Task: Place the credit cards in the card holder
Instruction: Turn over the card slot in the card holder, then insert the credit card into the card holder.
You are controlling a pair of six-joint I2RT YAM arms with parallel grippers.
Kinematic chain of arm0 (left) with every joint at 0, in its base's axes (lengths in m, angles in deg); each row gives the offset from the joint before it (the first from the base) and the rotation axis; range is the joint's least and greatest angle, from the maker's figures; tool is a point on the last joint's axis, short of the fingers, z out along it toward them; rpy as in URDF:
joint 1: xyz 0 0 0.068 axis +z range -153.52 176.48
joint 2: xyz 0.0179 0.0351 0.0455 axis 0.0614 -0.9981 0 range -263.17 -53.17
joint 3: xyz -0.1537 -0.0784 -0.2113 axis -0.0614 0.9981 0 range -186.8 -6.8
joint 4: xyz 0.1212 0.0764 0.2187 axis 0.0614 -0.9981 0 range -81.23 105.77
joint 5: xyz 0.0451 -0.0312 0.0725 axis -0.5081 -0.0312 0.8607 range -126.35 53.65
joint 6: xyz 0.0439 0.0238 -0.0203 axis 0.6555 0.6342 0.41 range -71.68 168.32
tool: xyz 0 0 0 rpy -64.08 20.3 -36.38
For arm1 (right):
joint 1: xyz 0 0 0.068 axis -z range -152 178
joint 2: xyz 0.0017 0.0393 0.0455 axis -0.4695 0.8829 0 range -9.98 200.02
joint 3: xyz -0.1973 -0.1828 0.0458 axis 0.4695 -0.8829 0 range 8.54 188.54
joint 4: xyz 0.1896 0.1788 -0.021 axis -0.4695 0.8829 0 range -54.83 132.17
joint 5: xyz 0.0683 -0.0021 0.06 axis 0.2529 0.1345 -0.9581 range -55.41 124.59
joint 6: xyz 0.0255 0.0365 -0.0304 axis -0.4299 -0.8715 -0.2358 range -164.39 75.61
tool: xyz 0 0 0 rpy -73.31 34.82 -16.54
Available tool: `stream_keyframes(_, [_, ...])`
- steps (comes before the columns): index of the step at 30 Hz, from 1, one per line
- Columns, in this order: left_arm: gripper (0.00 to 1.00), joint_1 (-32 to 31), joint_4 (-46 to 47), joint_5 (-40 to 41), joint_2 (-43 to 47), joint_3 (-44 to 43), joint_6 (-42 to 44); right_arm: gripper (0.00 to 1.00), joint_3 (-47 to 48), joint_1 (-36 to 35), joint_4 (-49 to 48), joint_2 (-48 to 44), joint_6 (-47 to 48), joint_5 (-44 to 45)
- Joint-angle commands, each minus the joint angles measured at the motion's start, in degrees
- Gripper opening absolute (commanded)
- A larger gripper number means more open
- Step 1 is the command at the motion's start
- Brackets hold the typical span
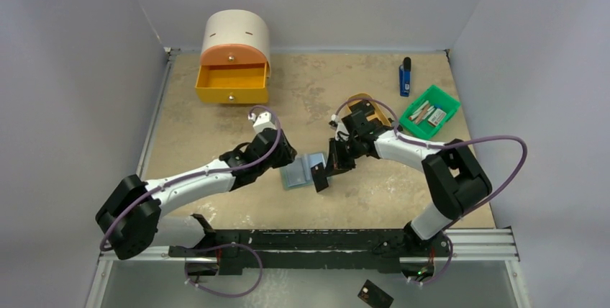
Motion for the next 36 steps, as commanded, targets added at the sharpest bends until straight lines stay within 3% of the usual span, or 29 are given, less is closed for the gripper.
stream_keyframes(1, [0.26,-0.06,5.4,-5.07,-2.63,-2.29,1.31,0.0,0.83,-0.03,3.61,-2.2,-0.51,5.02])
stream_keyframes(9, [0.15,-0.14,7.52,-6.56,-6.09,-0.81,0.39,0.0,1.38,0.03,6.69,-15.67,0.02,21.96])
stream_keyframes(13, [0.15,0.08,5.76,-1.4,-0.31,1.41,-0.54,0.0,4.31,-0.21,4.59,-15.72,1.66,12.2])
stream_keyframes(21, [0.1,0.52,-0.63,5.14,4.72,5.2,-4.24,0.0,9.56,-0.19,-0.87,-4.77,1.31,0.33])
stream_keyframes(30, [0.0,1.68,-1.46,6.49,1.48,8.54,-5.91,0.0,10.07,-0.09,-5.41,3.05,2.67,-1.86])
stream_keyframes(36, [0.0,2.29,0.48,4.63,-3.99,8.02,-4.81,0.0,8.39,-0.09,-6.12,3.54,2.49,-1.49])
